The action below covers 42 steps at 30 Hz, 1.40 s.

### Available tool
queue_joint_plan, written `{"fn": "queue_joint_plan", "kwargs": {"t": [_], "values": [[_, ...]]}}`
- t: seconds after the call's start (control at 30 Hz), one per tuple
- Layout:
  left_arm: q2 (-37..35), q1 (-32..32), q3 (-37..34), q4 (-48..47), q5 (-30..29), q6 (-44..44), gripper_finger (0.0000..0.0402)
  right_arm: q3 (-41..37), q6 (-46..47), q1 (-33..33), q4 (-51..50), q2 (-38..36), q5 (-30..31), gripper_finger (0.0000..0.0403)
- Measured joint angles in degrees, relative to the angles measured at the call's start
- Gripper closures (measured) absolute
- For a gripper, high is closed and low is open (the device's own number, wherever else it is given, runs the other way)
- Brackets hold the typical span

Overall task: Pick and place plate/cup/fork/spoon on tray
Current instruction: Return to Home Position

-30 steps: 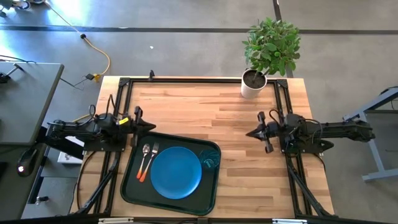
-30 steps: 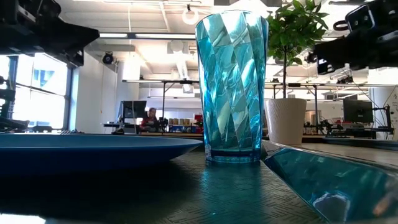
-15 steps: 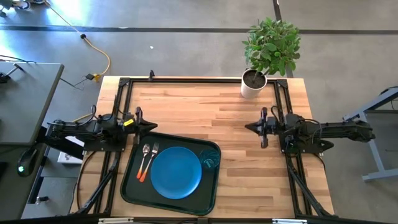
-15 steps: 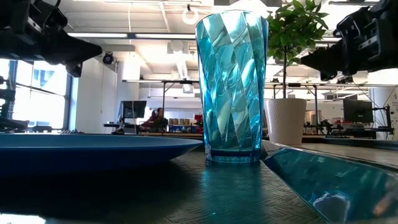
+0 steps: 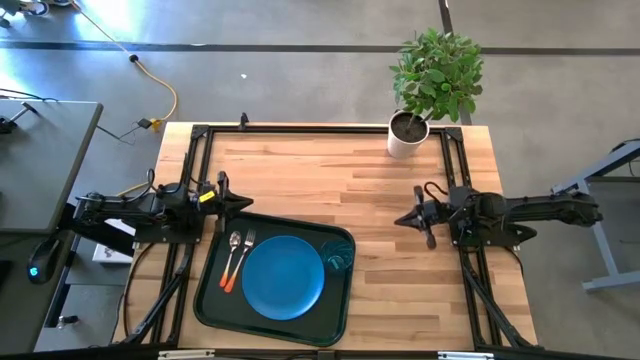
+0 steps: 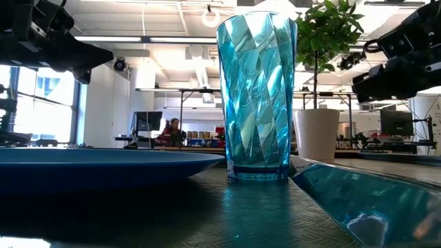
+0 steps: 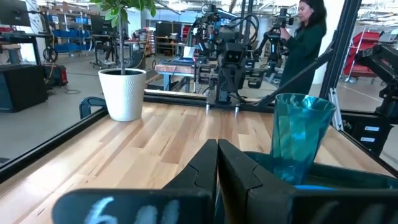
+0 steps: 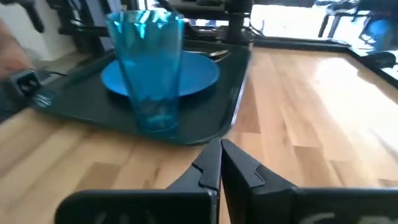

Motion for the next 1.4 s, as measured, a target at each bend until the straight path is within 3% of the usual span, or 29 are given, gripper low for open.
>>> {"fn": "queue_joint_plan", "kwargs": {"t": [0.1, 0.2, 0.3, 0.37, 0.6, 0.8, 0.93, 1.23, 1.4], "values": [[0.0, 0.0, 0.01, 0.0, 0.01, -0.01, 0.0398, 0.0, -1.42, -0.01, 3.21, 0.06, -1.14, 0.0402], [0.0, 0.0, 0.01, 0.0, 0.0, 0.0, 0.0398, 0.0, -1.5, 0.0, 9.9, -0.8, -9.27, 0.0402], [0.0, -0.02, 0.0, 0.0, 0.02, -0.02, 0.0398, 0.07, -3.89, -0.02, 8.67, -3.88, -19.65, 0.0402], [0.0, -0.02, 0.0, 0.0, 0.0, -0.02, 0.0398, 0.07, -5.1, -0.02, 7.75, -6.94, -23.02, 0.0402], [0.0, -0.02, -0.01, 0.0, 0.0, -0.03, 0.0398, 0.1, -0.53, -2.73, -0.36, -18.26, -9.99, 0.0402], [0.17, -0.02, -0.03, -0.01, 0.02, -0.04, 0.0398, 0.11, 4.21, -8.16, -0.71, -18.18, -13.97, 0.0402], [0.35, -0.02, -0.03, 0.03, 0.01, -0.04, 0.0398, 0.04, 1.72, -9.39, -0.35, -17.54, -17.88, 0.0402], [0.39, -0.02, -0.03, 0.04, 0.0, -0.05, 0.0398, 0.04, 2.91, -9.39, -1.07, -14.96, -6.63, 0.0402], [0.42, -0.02, -0.03, 0.04, 0.0, -0.04, 0.0398, 0.04, 2.89, -9.39, -1.57, -14.88, -3.3, 0.0402]]}}
